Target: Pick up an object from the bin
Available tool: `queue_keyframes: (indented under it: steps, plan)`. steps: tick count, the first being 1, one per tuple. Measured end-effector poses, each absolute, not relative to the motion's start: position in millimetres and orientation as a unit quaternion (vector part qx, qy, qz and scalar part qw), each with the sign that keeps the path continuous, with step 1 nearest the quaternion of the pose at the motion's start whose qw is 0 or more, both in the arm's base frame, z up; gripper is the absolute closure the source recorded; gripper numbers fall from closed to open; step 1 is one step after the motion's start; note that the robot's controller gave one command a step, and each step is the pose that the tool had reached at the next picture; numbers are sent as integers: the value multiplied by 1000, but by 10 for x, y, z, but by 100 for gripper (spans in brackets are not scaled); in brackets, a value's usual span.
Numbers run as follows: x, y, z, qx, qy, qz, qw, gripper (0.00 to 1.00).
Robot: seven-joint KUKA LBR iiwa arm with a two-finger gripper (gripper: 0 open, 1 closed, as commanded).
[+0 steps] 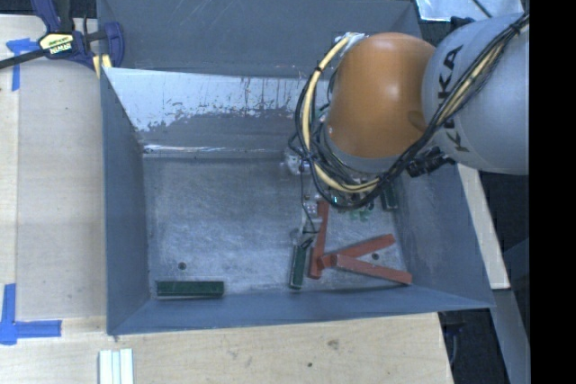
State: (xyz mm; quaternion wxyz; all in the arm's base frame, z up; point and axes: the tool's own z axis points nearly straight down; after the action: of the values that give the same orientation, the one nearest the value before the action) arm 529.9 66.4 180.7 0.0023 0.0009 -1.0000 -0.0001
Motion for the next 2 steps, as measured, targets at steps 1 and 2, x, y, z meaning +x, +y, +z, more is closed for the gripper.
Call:
queue_keyframes:
  steps: [1,2]
  plan:
    - [4813,-34,1087,42,-999,2,4,0]
    - [5109,-205,693,192,-981,0,-2,0]
